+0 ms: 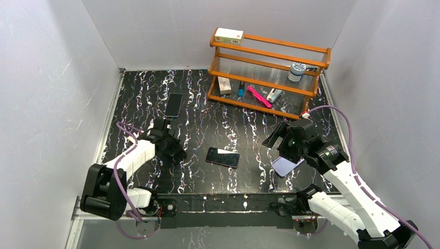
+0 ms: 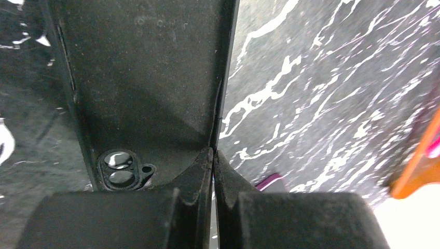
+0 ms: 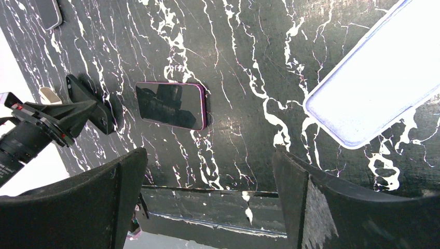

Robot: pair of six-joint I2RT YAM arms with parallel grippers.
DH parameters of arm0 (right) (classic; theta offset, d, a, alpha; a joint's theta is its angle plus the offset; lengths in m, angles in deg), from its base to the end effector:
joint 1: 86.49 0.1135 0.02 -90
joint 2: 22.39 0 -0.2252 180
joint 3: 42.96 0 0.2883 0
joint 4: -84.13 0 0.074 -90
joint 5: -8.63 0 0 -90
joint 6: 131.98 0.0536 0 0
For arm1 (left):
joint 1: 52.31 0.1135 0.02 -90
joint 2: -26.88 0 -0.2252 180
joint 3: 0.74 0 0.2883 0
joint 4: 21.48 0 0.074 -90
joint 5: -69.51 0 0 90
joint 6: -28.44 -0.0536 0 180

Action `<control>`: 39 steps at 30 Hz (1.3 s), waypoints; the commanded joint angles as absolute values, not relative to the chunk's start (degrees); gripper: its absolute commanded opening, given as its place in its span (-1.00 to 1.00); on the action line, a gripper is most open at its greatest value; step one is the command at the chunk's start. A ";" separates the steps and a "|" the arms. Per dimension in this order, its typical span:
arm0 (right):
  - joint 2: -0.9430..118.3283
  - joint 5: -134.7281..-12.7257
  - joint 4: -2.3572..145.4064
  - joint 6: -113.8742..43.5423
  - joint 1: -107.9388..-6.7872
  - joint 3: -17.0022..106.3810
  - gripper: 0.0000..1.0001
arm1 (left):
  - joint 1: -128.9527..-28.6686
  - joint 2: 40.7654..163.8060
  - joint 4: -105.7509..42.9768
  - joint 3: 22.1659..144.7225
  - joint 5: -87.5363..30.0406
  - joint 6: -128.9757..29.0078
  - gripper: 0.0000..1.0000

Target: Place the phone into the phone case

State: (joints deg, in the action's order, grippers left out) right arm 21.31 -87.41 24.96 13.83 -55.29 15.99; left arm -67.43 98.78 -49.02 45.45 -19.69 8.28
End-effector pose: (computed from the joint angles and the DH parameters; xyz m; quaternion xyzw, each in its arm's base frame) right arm 0.1971 0.1128 0.2566 0.2160 0.8934 0.2339 0.3169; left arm 0.2764 -0.0739 0.1003 -0.4381 0.8418 -0.2080 0.2370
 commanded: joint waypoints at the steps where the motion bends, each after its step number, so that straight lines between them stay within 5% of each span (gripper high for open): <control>1: 21.27 -87.40 25.00 14.76 -55.10 16.53 0.97 | -67.16 99.25 -44.61 44.37 -18.61 19.16 -1.00; 8: 21.57 -86.98 25.12 13.48 -55.03 18.09 0.97 | -67.16 99.19 -35.91 40.46 -17.84 29.80 -1.00; 15: 21.53 -81.82 28.90 15.36 -55.11 14.77 0.97 | -67.14 99.48 -40.39 47.07 -20.10 17.92 -0.09; 18: 21.95 -77.15 31.59 16.67 -55.09 12.86 0.97 | -67.24 99.13 -43.61 50.32 -20.46 9.68 0.12; 29: 26.67 -63.33 51.58 21.33 -54.67 3.17 0.74 | -70.83 110.00 -44.37 63.48 -40.90 -22.07 0.12; 39: 35.25 -63.78 66.72 28.06 -47.38 -4.07 0.52 | -79.22 121.44 -42.47 68.13 -48.16 -29.54 0.01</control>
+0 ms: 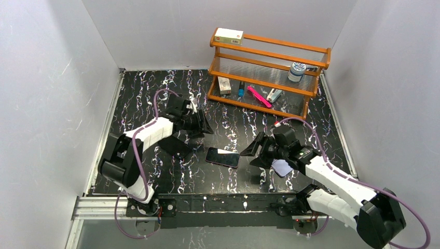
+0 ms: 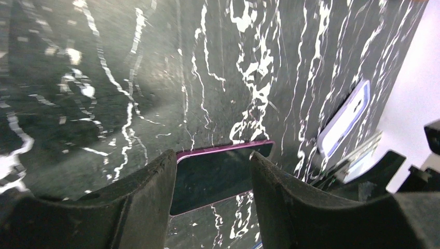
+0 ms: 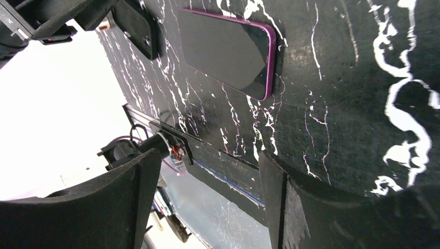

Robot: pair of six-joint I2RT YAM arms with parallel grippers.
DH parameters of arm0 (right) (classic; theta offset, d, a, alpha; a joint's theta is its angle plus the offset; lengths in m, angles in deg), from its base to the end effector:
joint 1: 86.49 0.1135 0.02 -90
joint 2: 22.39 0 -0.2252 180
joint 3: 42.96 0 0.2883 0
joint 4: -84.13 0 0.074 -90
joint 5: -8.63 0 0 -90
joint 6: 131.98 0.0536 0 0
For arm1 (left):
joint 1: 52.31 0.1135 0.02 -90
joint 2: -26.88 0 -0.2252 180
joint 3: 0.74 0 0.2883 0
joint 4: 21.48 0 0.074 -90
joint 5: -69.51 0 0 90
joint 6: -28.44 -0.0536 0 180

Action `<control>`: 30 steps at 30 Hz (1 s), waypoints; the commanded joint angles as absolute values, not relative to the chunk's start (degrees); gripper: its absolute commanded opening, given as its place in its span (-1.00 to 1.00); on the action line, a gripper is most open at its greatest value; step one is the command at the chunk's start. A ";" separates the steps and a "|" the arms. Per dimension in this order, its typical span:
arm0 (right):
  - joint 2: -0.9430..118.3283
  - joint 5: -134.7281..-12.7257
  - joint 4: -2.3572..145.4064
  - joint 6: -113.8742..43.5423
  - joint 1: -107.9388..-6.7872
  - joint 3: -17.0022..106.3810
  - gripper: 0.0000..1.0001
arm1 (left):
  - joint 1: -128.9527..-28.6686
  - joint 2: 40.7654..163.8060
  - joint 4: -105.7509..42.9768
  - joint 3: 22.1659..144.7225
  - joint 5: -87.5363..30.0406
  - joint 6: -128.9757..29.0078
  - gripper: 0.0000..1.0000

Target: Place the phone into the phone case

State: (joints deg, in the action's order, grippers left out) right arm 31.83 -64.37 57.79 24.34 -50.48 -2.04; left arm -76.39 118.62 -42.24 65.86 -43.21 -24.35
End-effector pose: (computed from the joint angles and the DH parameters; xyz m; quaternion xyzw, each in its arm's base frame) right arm 0.2054 0.1687 0.1500 0.1733 0.8803 0.4117 0.1597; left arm 0.3328 -0.1714 0.1275 -0.0304 0.9112 -0.3447 0.2236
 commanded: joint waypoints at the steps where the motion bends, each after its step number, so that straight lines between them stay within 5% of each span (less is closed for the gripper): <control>1: 36.41 -64.03 67.84 28.78 -46.48 -4.32 0.51 | -79.78 122.96 -42.46 68.27 -48.62 -29.69 0.00; 9: 45.17 -66.59 81.33 31.78 -41.23 -6.37 0.49 | -82.10 126.97 -43.53 67.05 -47.47 -30.05 -0.06; 30: 49.76 -71.72 83.27 33.32 -39.29 -10.40 0.50 | -90.04 113.85 -40.94 51.52 -47.69 -16.30 -0.15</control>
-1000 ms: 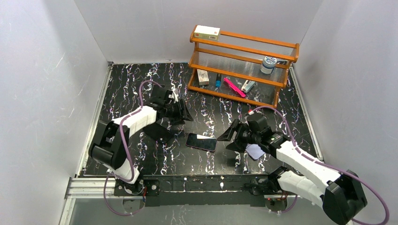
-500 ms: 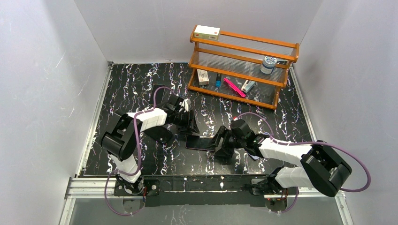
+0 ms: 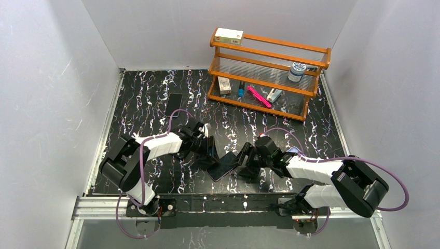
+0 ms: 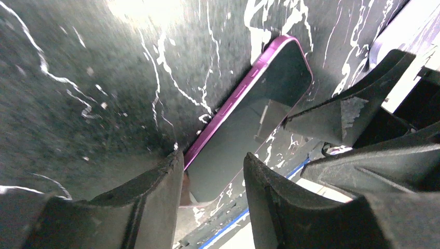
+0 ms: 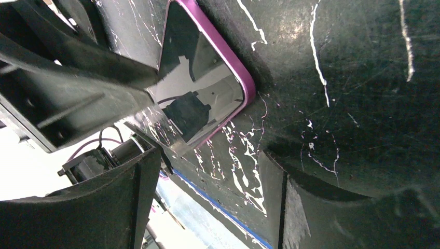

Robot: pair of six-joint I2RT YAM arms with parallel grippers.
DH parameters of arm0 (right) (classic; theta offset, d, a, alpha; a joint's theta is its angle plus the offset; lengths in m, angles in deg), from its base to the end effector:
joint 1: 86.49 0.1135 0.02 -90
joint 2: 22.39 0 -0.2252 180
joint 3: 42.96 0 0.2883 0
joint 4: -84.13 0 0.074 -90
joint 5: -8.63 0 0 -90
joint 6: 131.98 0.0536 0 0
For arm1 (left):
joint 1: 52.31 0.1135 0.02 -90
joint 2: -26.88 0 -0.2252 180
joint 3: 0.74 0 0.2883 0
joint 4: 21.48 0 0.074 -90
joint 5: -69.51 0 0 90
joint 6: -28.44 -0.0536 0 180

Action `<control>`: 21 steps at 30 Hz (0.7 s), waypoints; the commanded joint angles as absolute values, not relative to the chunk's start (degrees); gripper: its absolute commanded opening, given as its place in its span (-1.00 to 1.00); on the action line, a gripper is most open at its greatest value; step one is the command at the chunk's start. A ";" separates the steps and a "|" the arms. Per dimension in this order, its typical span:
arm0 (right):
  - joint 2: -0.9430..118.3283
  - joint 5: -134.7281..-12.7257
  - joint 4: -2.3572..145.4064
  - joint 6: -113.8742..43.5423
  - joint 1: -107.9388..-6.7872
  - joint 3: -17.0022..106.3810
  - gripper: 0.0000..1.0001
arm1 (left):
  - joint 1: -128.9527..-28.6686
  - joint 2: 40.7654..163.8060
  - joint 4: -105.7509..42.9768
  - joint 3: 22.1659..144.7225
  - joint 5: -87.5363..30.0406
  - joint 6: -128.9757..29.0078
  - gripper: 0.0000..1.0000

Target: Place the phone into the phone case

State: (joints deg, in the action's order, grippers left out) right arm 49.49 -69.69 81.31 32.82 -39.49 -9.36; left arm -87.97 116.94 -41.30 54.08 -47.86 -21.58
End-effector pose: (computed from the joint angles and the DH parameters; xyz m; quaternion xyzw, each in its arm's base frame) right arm 0.1773 0.2060 0.0658 0.1767 0.8892 0.4048 0.1193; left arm 0.2500 -0.2097 0.0727 0.0360 0.9288 -0.3571 0.0920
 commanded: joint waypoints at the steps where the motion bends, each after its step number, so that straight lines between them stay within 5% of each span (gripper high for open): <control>1: 49.77 -71.78 83.43 33.34 -39.29 -10.46 0.49 | -90.54 113.42 -39.71 50.74 -47.64 -14.38 -0.17; 6: 48.44 -72.76 85.27 32.08 -39.30 -11.28 0.48 | -93.10 111.91 -31.10 47.12 -48.06 -6.44 -0.35; 21: 45.92 -73.62 83.65 27.76 -39.28 -12.64 0.47 | -93.96 111.40 -19.61 41.05 -47.90 1.59 -0.48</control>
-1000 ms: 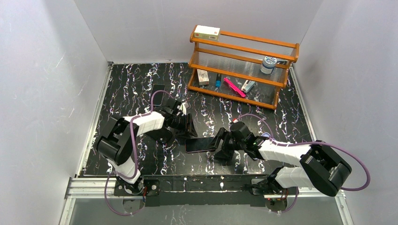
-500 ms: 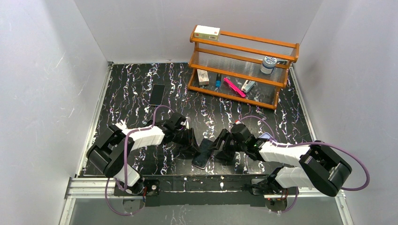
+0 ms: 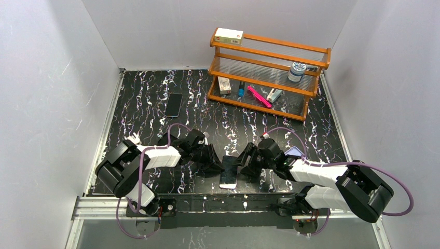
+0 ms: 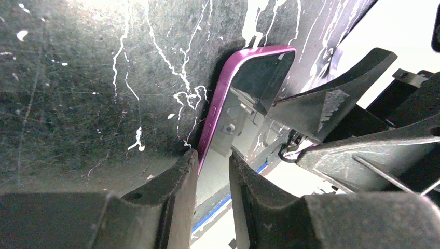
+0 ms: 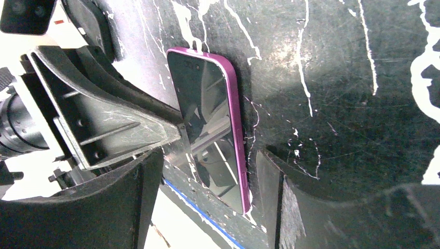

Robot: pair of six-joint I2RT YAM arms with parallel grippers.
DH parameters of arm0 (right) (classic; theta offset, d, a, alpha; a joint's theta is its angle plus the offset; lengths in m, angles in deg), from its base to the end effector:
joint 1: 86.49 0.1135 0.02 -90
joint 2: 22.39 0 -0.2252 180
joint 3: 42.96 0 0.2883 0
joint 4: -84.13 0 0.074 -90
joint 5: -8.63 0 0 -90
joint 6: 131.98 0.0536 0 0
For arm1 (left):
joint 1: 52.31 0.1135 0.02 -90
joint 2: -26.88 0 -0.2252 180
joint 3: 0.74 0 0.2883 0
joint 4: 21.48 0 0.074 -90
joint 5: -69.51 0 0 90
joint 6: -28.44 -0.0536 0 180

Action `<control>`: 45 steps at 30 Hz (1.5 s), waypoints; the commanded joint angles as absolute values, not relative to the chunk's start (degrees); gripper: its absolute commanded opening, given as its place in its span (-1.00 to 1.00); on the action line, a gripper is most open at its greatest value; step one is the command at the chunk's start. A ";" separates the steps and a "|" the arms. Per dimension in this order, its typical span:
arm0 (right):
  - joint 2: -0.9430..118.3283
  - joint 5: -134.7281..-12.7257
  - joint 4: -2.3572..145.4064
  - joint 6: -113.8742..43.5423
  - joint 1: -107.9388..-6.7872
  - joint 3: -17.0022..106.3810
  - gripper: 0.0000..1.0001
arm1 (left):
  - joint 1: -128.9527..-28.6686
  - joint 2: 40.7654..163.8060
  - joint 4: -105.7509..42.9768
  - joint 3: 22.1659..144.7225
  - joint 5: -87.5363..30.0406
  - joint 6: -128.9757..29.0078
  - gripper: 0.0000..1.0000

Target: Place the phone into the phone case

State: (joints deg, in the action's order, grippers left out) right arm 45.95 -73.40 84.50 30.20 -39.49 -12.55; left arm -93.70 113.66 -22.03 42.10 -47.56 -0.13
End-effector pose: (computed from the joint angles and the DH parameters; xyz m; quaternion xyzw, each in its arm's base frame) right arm 0.1753 0.1989 0.0681 0.1651 0.8801 0.4117 0.1693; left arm 0.2103 -0.2178 0.0530 -0.0668 0.8986 -0.4285 0.0659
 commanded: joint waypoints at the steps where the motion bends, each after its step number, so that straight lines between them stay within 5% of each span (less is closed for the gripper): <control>1: 46.05 -73.10 83.82 28.01 -39.09 -12.90 0.47 | -93.93 111.24 -19.56 40.80 -47.69 1.65 -0.50; 20: 53.76 -68.20 93.65 26.74 -38.81 -11.13 0.51 | -94.93 111.21 -12.42 35.35 -46.65 6.69 -0.68; 28: 46.56 -65.54 108.58 28.86 -38.77 -16.16 0.40 | -95.13 111.34 -10.60 35.17 -46.80 6.99 -0.68; 45: 43.87 -67.18 110.82 31.89 -38.77 -19.44 0.29 | -95.14 111.08 -8.47 34.43 -46.88 7.44 -0.70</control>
